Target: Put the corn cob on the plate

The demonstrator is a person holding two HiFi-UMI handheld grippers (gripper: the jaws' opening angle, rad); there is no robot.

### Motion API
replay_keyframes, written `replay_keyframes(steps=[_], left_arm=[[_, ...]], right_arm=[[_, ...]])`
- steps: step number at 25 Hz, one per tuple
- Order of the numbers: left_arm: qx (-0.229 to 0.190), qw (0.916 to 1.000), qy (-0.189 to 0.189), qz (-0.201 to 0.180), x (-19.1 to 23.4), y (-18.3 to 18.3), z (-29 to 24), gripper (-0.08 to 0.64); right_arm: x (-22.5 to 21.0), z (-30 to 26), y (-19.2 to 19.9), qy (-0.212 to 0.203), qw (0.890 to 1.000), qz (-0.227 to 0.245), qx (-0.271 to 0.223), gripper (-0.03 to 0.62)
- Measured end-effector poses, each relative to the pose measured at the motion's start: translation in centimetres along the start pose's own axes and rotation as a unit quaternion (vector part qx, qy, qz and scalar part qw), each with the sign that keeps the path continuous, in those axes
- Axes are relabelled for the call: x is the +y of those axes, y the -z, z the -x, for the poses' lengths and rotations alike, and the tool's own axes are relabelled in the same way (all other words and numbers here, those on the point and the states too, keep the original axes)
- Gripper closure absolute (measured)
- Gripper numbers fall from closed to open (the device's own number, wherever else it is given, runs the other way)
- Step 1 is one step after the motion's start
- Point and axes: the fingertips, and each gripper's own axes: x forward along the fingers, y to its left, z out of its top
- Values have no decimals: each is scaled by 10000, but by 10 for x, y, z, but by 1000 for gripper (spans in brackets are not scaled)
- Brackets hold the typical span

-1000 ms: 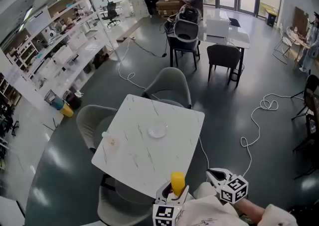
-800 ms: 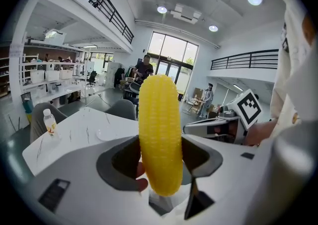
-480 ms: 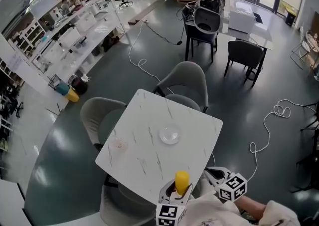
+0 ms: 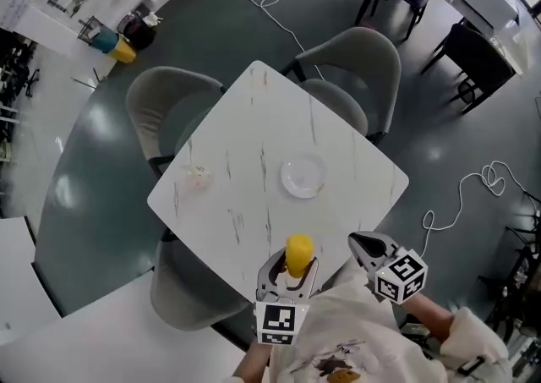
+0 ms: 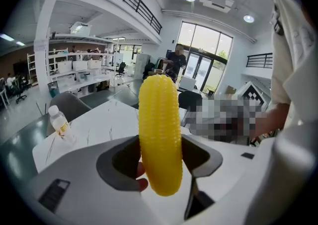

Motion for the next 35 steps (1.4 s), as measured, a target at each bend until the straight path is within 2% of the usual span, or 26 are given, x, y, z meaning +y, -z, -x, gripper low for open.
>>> replay_keyframes(steps=[6, 12, 21, 28, 35], left_arm=[[292, 9992, -174, 203, 23, 4, -30, 304], [453, 9981, -259, 335, 35, 4, -63, 304], [793, 9950, -336, 504, 54, 27, -113, 304], [1014, 9907, -550, 721, 70, 42, -155, 304], [1216, 9861, -698, 896, 92, 50, -197, 304]], right_arm=[[-7, -40, -17, -540, 9972, 323, 412, 586], [-20, -70, -30, -831, 9934, 498, 621, 586], [-42, -102, -18, -942, 9928, 270, 685, 586], [-62, -119, -13, -1003, 9925, 66, 689, 586], [-83, -141, -24, -1010, 9930, -10, 607, 586]])
